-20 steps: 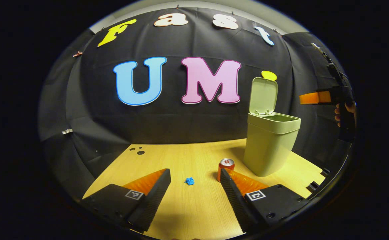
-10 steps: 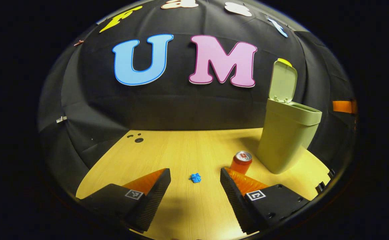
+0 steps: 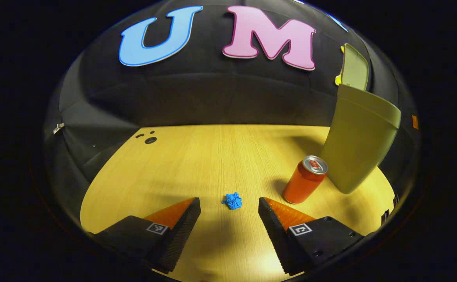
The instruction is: Press the lid of the desktop garbage bin to open it, pick up the crumpled paper on the desktop and throw it into the bin, then pick up the pop can on the desktop and drop it into the bin, and finally close the garbage bin lid.
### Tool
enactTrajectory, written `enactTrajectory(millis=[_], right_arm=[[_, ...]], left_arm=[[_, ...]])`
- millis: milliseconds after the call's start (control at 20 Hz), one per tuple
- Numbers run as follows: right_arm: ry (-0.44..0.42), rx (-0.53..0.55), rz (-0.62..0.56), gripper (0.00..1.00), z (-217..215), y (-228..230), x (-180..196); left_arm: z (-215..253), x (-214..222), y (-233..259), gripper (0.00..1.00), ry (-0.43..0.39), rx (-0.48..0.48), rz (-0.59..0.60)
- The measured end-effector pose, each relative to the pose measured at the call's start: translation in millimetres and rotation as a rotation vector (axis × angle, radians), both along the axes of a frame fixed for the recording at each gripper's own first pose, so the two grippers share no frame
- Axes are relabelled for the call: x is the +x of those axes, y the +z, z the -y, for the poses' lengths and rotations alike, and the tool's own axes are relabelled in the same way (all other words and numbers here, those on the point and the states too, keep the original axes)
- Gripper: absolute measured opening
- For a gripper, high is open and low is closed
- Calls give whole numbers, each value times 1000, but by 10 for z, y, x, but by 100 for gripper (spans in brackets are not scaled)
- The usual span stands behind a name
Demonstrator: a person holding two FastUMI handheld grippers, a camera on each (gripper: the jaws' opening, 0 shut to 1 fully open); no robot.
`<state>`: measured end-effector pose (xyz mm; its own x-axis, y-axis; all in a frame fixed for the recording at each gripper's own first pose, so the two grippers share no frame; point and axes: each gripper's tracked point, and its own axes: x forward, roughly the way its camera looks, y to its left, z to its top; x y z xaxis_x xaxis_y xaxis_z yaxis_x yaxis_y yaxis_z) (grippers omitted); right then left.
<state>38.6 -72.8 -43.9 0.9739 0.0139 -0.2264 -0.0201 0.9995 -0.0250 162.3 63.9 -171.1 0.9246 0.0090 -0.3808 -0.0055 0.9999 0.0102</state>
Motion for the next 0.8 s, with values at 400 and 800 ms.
enactTrajectory(millis=[400,800], right_arm=[[75,-64,-74,98,-173,-262,146],[70,-33,-129,98,-216,-417,259]], left_arm=[[2,565,-554,96,20,36,-125],[53,693,-700,85,13,35,-154]])
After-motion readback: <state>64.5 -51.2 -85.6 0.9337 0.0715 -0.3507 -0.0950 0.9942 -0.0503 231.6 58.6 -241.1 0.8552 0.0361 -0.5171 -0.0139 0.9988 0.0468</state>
